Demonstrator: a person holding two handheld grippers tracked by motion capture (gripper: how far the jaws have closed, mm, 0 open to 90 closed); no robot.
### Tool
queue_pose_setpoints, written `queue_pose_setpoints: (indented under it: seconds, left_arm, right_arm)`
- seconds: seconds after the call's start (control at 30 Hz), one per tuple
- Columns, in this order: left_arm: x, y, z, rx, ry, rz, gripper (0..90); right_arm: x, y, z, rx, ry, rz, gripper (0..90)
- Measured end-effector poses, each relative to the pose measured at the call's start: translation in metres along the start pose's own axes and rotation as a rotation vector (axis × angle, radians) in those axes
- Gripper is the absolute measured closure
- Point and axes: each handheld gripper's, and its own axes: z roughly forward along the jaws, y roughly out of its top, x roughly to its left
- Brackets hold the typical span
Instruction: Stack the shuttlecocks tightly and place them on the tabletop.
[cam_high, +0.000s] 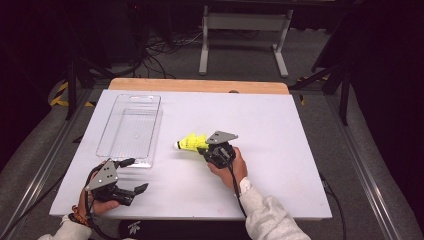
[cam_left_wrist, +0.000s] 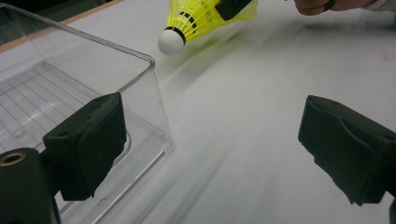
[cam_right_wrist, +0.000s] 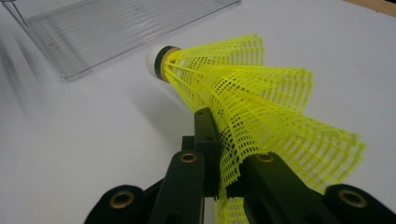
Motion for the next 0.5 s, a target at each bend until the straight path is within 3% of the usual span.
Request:
queue_pose_setpoints:
  seconds: [0.5]
  left_arm:
    - [0.000,0.000,0.000,-0.001,0.000,-0.002,8.4]
  right_arm:
    - [-0.012,-0.010,-0.017,-0.025,0.005,0.015,88.6]
